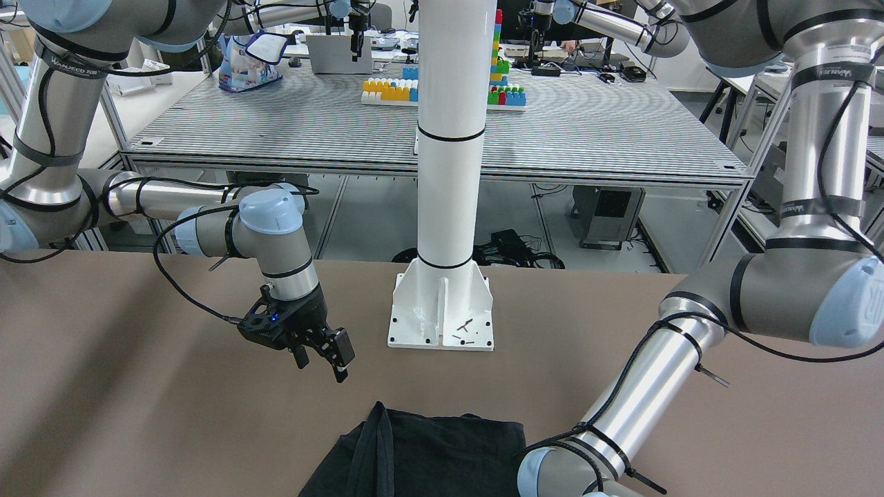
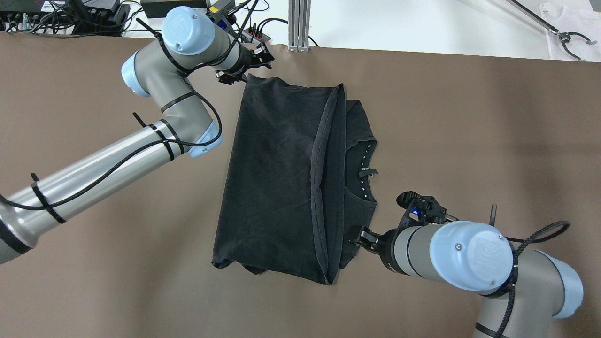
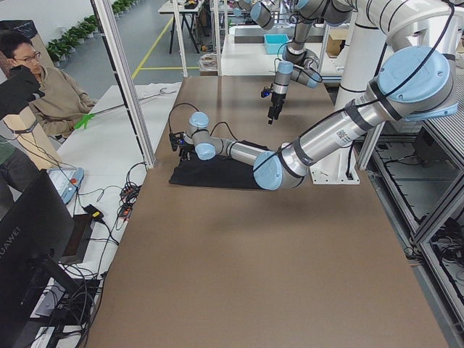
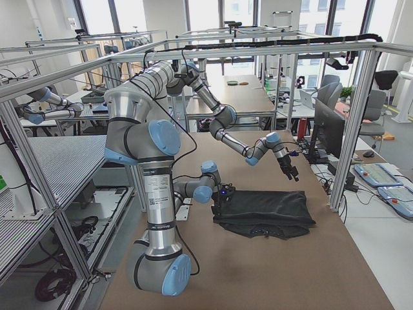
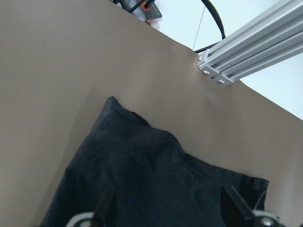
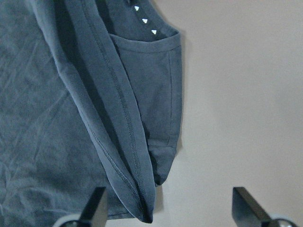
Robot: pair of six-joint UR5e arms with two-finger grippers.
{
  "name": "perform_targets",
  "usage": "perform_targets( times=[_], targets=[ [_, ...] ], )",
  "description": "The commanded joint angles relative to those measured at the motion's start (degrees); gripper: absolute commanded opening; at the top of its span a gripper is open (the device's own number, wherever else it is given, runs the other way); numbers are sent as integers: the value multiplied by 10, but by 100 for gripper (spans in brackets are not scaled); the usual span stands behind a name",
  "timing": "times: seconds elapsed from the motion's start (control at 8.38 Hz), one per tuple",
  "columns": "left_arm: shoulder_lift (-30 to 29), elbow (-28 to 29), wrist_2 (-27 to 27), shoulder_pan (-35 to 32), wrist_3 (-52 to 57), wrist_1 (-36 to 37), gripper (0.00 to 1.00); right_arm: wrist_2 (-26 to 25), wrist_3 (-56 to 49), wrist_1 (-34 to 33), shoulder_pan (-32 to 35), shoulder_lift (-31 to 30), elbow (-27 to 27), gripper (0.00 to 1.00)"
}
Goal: Fold clothes
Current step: 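Lift the corner over the shirt with the left gripper while the right holds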
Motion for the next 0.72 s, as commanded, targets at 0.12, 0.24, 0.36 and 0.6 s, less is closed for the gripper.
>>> perform_targets(
  times=[0.12, 0.24, 0.36, 0.6],
  targets=[
    [130, -142, 8, 0, -3, -2, 100, -11, -356, 0, -29, 49, -62, 62],
    [152, -170, 14, 1, -4, -1, 100, -11, -406, -3, -29, 71, -96, 55],
    [160, -186, 14, 1, -6, 0, 100, -11, -424, -4, -30, 91, -127, 54],
    [161, -197, 17, 1, -13, 2, 100, -11, -428, -4, -32, 111, -146, 47]
  ],
)
